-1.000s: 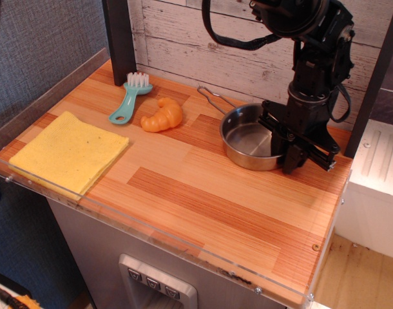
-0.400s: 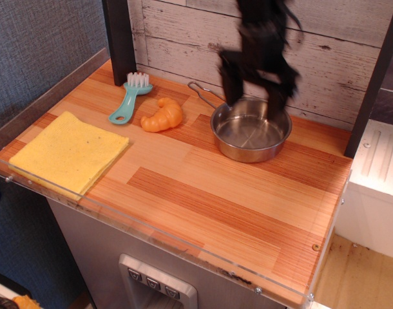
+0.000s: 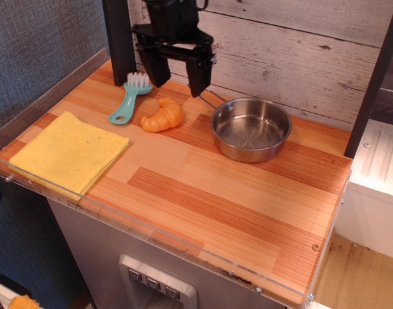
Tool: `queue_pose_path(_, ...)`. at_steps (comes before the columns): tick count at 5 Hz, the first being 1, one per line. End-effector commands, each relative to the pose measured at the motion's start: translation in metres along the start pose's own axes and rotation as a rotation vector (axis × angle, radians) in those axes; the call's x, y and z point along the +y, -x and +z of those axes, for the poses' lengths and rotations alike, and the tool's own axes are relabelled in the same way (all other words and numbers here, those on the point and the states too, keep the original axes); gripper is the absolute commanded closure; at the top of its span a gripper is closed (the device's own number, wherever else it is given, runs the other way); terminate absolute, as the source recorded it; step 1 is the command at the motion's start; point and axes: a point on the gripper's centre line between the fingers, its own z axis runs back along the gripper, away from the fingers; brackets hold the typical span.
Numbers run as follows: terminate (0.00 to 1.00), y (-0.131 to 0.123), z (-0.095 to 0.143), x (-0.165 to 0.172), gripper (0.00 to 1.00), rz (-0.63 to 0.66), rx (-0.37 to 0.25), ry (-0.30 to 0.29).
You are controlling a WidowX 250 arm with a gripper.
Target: Slide pot back, to top edge of table.
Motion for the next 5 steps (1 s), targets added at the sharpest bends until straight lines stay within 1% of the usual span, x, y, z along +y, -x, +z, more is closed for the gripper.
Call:
queue_pose_path(1, 0.00, 0.0306, 0.0037, 0.0155, 0.00, -0.060, -0.022, -0.068)
queue_pose_path(2, 0.00, 0.0344, 0.0020, 0.0188, 0.00, -0.034, -0.027, -0.110)
queue_pose_path(3, 0.00, 0.0367, 0.0033, 0.0194, 0.00, 0.015, -0.036, -0.138)
queue_pose_path(4, 0.00, 0.0373, 0.0041, 0.0196, 0.00, 0.048, 0.009, -0.140)
queue_pose_path(5, 0.00, 0.0373, 0.0041, 0.0196, 0.00, 0.048, 0.009, -0.140)
